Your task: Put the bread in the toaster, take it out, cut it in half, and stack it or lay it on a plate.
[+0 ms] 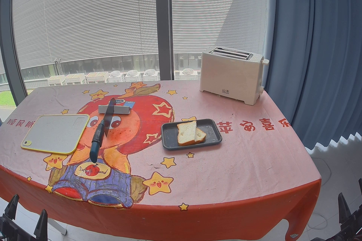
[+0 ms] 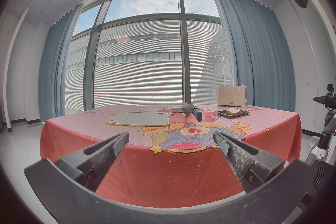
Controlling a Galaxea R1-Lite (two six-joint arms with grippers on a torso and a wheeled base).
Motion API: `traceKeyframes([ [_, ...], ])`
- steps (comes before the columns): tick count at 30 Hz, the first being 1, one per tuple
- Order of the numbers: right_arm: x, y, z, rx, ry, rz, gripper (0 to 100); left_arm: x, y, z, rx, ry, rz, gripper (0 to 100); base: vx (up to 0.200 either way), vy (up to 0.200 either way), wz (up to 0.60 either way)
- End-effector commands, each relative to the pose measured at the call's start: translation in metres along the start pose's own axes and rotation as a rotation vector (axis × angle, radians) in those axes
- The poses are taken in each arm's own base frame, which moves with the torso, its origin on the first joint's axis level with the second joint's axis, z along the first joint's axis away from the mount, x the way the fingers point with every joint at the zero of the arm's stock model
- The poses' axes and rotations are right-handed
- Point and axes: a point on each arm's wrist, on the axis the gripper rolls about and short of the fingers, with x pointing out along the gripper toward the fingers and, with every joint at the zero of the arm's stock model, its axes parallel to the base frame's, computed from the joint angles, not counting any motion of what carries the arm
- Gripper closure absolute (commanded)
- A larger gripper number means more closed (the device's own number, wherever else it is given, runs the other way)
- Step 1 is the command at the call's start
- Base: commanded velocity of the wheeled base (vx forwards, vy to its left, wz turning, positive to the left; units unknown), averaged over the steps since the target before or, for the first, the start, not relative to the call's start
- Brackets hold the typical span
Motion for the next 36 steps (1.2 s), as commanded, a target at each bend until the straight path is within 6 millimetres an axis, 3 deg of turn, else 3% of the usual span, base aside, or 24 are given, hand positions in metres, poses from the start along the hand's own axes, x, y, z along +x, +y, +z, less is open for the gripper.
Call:
traceKeyframes([
  [1, -0.0002, 0.0, -0.0044, -0.001, -0.002, 0.0, 0, 0.0003, 0.0, -0.0047, -0.002, 0.004, -0.001, 0, 0.0, 0.0, 0.0],
  [36, -0.0002, 0.0, -0.0044, 0.004, -0.002, -0.001, 0, 0.0003, 0.0, -0.0047, 0.0, 0.004, -0.001, 0, 0.0, 0.0, 0.0],
])
